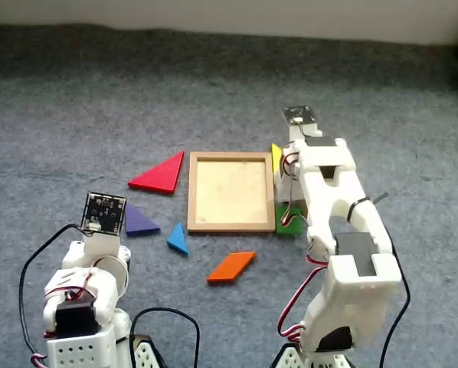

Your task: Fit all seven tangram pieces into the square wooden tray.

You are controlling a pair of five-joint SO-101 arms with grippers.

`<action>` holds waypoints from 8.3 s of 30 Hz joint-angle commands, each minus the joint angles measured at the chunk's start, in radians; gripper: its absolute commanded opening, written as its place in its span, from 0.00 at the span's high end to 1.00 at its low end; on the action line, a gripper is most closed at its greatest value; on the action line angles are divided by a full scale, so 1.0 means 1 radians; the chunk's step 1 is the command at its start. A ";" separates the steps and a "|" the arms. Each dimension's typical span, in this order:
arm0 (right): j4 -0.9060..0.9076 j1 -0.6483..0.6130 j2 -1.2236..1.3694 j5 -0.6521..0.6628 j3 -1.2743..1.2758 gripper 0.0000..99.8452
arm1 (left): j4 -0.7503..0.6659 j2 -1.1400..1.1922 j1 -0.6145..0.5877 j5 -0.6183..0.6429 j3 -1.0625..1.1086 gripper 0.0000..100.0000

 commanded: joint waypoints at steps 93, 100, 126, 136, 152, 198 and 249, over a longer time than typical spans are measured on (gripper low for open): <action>-0.140 -0.180 -0.487 0.606 0.561 0.71 | -0.069 -0.007 -0.008 -0.009 0.028 0.99; -0.142 -0.166 -0.486 0.677 0.601 0.71 | -0.068 -0.007 -0.008 -0.009 0.028 0.99; 0.088 -0.070 -0.596 0.674 0.433 0.97 | -0.074 -0.005 -0.008 -0.009 0.044 0.99; 0.027 -0.202 -0.654 0.516 0.334 0.97 | -0.074 -0.005 -0.008 -0.009 0.044 0.99; -0.479 -0.432 -0.337 0.342 0.332 0.90 | -0.074 -0.005 -0.008 -0.009 0.044 0.99; -0.208 -0.476 -0.426 0.344 0.367 0.92 | -0.075 -0.005 -0.008 -0.009 0.044 0.99; -0.102 -0.097 -0.496 0.152 0.205 0.75 | -0.074 -0.005 -0.008 -0.009 0.044 0.99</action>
